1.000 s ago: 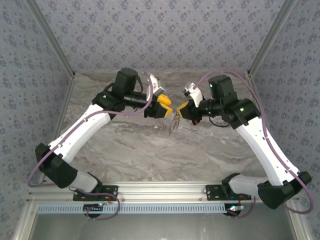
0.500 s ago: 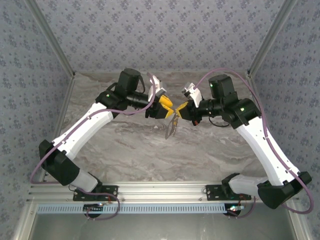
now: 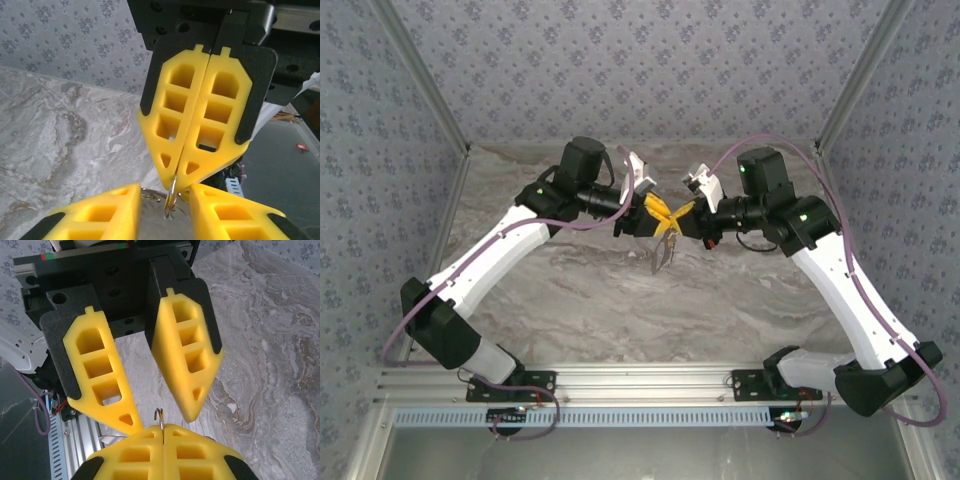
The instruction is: Put the keys on the keyring
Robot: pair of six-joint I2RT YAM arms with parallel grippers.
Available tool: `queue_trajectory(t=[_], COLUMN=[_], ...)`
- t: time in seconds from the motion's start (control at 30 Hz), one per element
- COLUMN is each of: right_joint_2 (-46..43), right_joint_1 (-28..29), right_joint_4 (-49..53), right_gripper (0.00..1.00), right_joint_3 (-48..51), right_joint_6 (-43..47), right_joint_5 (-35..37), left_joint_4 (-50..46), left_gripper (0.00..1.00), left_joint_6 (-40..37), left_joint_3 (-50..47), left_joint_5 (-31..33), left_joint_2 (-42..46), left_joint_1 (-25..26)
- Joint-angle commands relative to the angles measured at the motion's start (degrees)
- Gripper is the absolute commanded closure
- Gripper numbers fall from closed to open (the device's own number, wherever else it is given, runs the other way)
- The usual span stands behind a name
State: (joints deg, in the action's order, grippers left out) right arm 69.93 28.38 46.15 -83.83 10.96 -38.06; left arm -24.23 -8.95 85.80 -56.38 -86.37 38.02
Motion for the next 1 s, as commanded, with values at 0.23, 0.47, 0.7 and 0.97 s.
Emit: queue_trajectory(t=[0.23, 0.47, 0.7, 0.97], right_joint_2=[-0.06, -0.23, -5.57, -17.1], right_joint_1=[0.44, 0.44, -6.07, -16.91], right_joint_4=[-2.31, -4.24, -10.81, -39.96], right_gripper=[1.0, 1.0, 0.62, 0.54], right_joint_3=[-1.16, -1.16, 2.33, 20.98], right_joint_6=[-1.69, -3.87, -10.87, -35.46], right_joint_5=[-2.54, -2.6, -5.18, -11.44], left_joint_4=[3.09, 8.87, 22.75, 29.63], left_gripper=[0.97, 1.0, 1.0, 1.0], left_joint_6=[0.69, 4.82, 12.14, 16.26], left_joint_3=[2.51, 0.34, -7.37, -11.46], left_joint_5=[-3.02, -2.58, 5.33, 8.1], left_joint_2=[-1.22, -0.21, 4.54, 8.61], left_joint_1=[1.75, 2.41, 1.41, 1.0])
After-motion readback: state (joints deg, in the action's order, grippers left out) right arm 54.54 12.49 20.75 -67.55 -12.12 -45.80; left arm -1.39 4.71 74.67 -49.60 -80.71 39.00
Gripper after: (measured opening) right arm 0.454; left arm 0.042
